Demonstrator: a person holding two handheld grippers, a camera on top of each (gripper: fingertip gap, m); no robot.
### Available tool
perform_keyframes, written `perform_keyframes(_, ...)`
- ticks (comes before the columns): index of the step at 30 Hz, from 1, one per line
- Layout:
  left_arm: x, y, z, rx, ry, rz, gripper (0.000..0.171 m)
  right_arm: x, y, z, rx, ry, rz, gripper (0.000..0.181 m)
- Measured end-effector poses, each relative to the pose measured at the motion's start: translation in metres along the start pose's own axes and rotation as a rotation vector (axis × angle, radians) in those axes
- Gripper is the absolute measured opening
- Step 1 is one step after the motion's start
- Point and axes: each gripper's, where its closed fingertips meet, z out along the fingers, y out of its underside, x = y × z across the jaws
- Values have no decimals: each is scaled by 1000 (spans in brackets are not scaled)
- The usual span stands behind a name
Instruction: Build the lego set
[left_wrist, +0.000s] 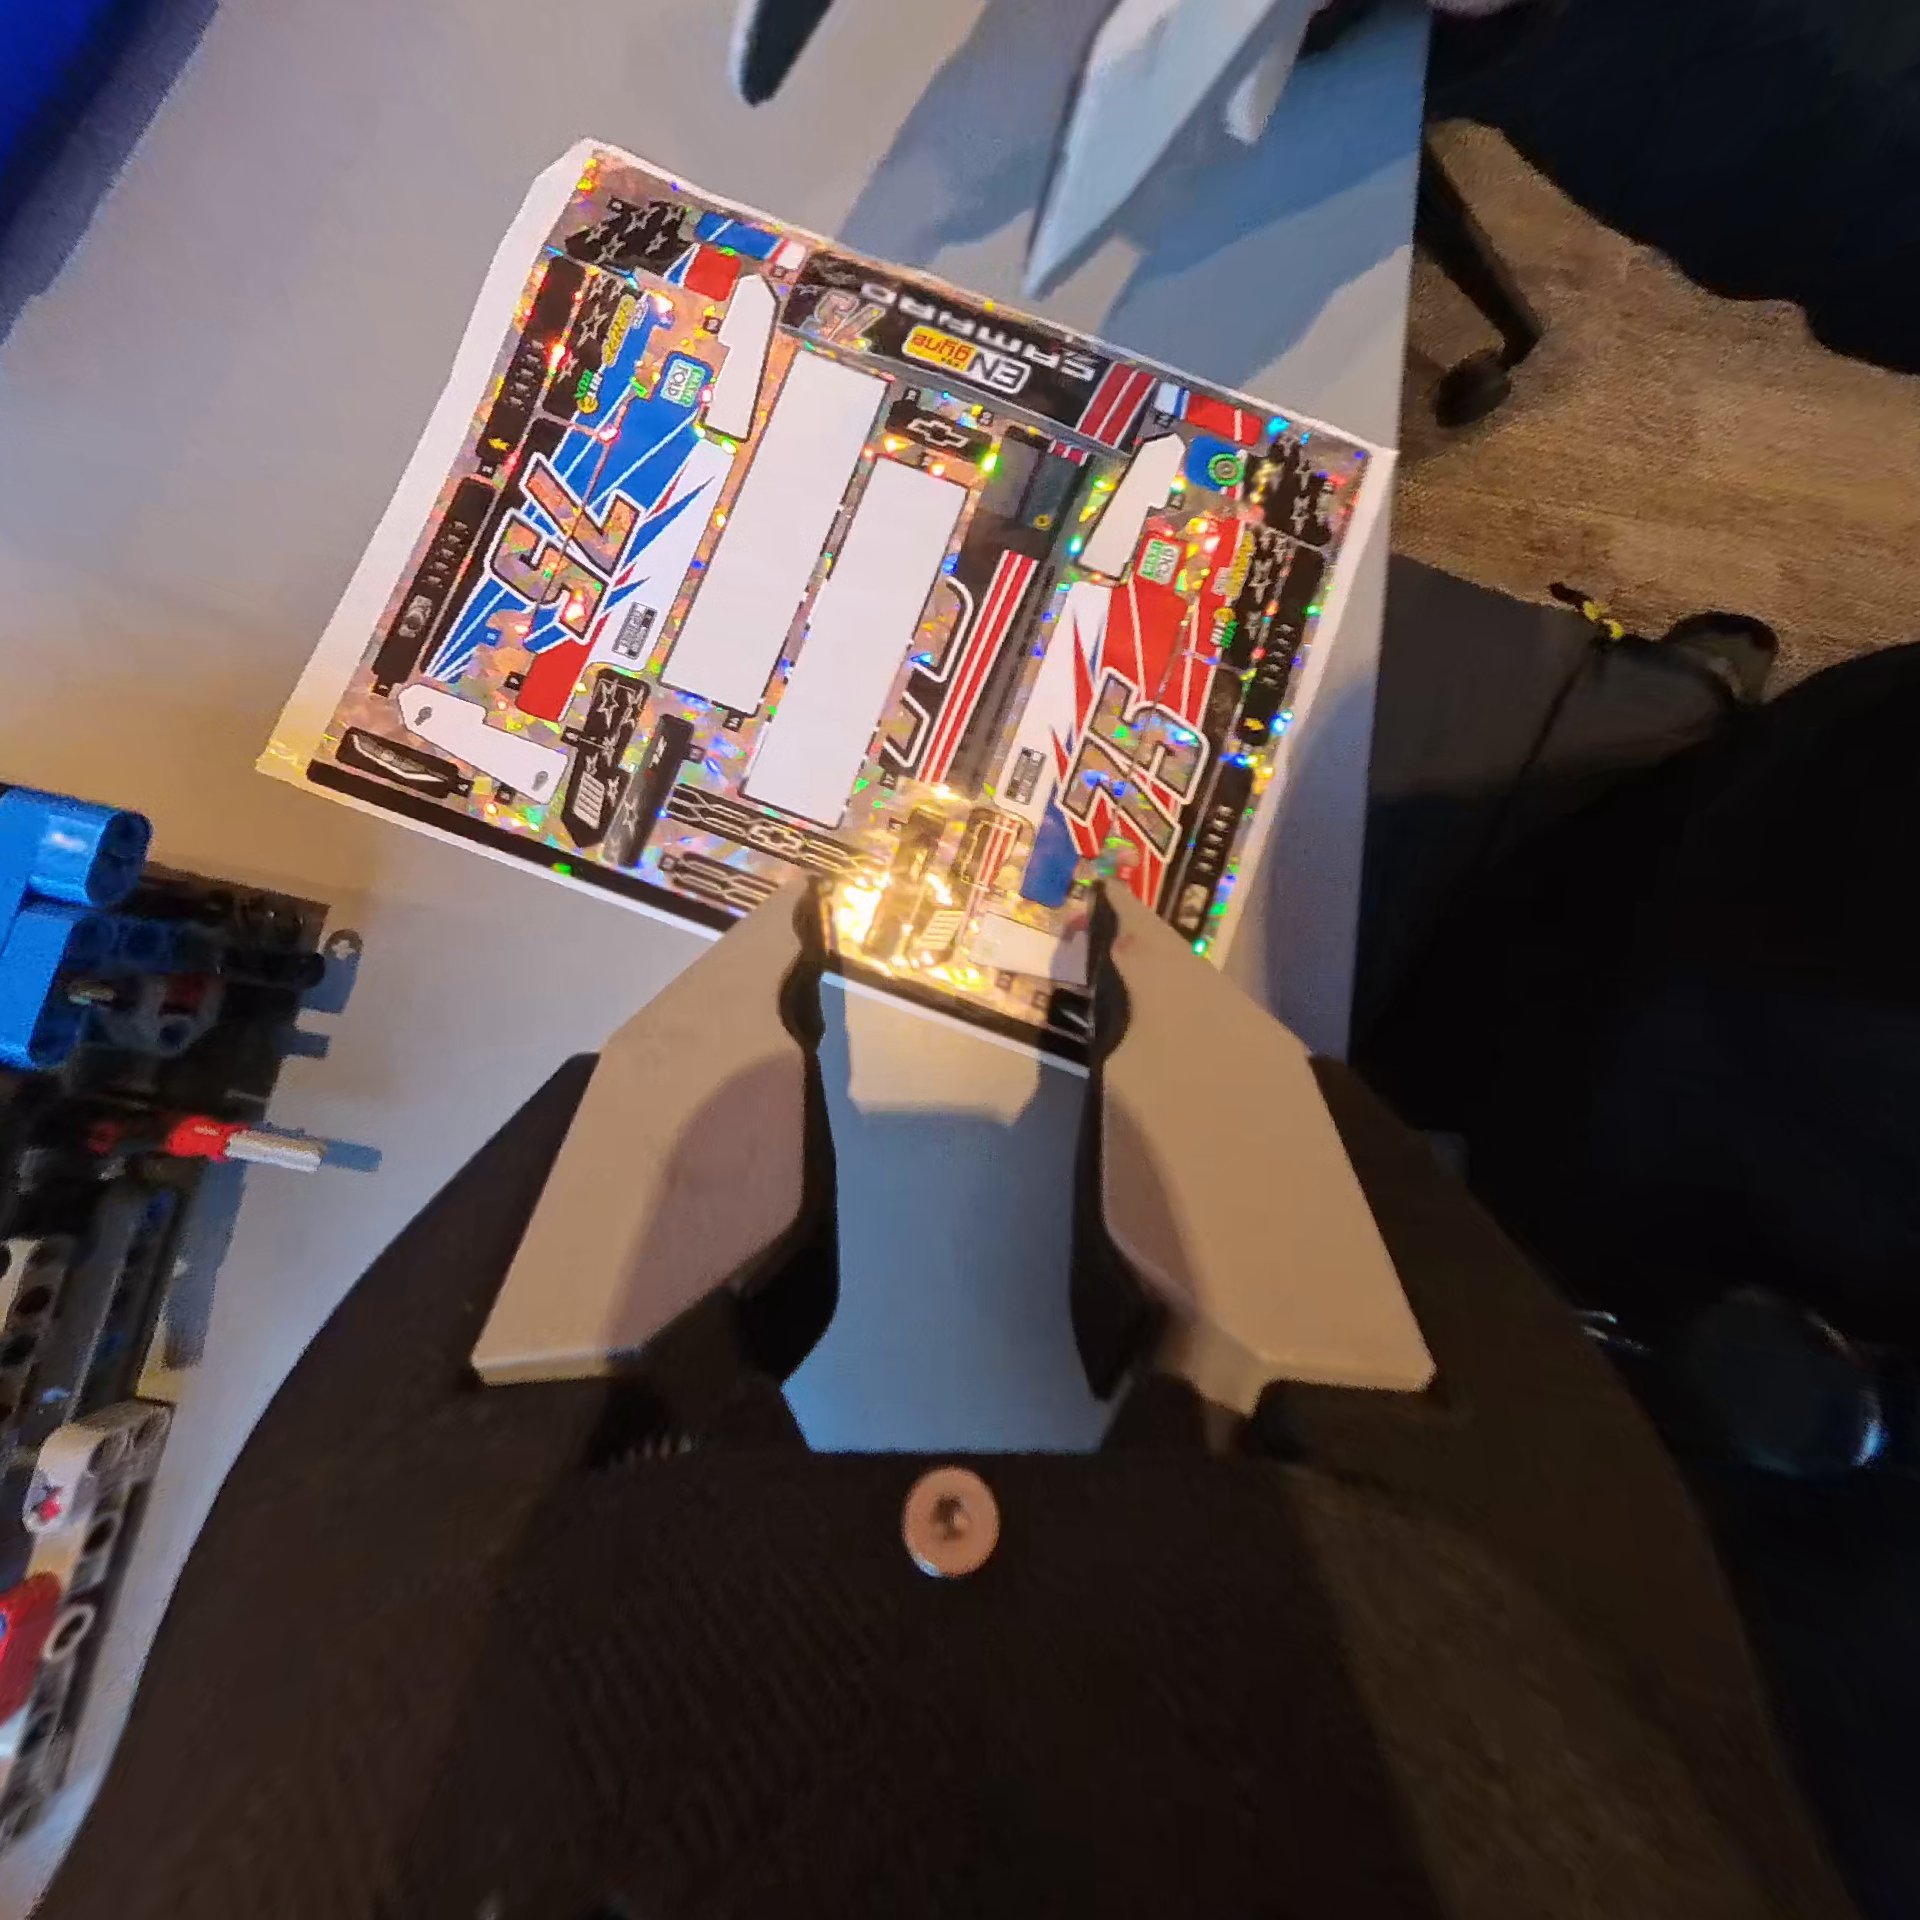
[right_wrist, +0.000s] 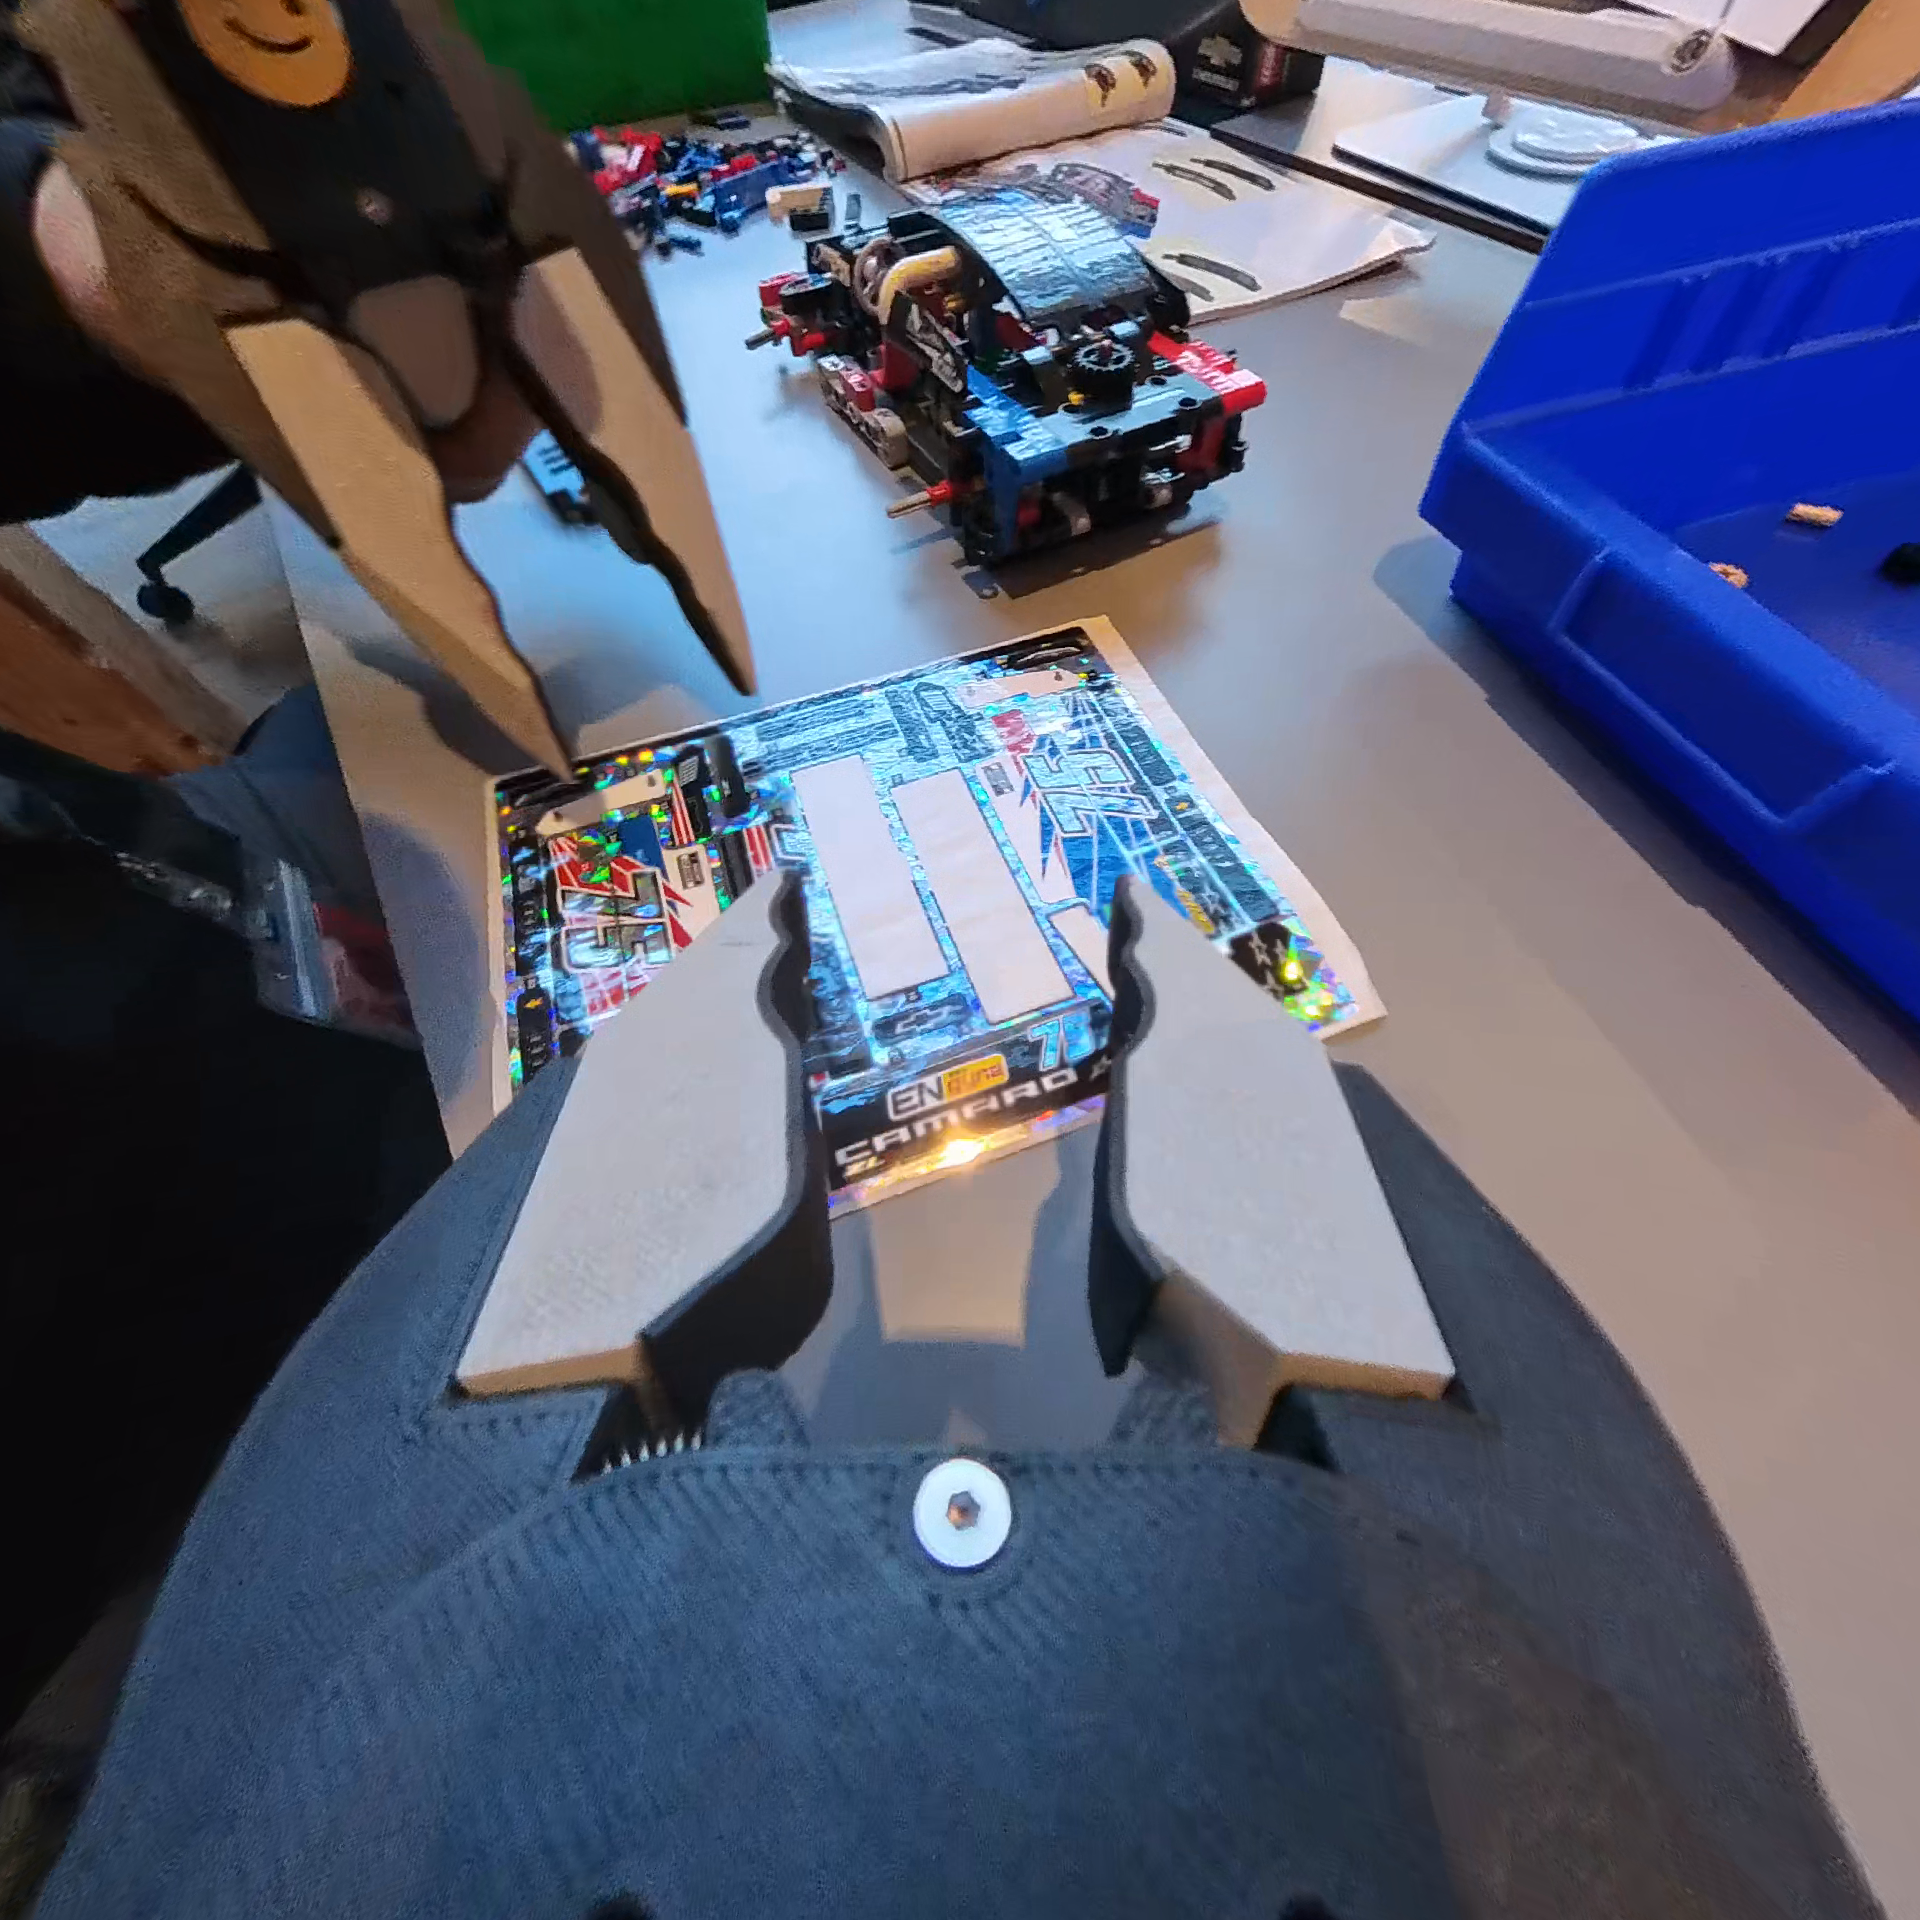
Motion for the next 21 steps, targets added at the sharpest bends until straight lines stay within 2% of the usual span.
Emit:
perform_keyframes(7, -10, -1, 16, -51, 13, 37, 48, -32, 13, 21, -136, -125, -115, 57)
perform_keyframes(12, -13, 2, 20, -76, 20, 105, 48, -43, 30, 27, -249, -162, -156, 59)
perform_keyframes(15, -15, 1, 21, -52, 26, 100, 46, -46, 34, 23, -267, -171, -138, 60)
perform_keyframes(21, -5, 3, 21, -24, 23, 99, 54, -66, 38, 12, -265, -150, -94, 64)
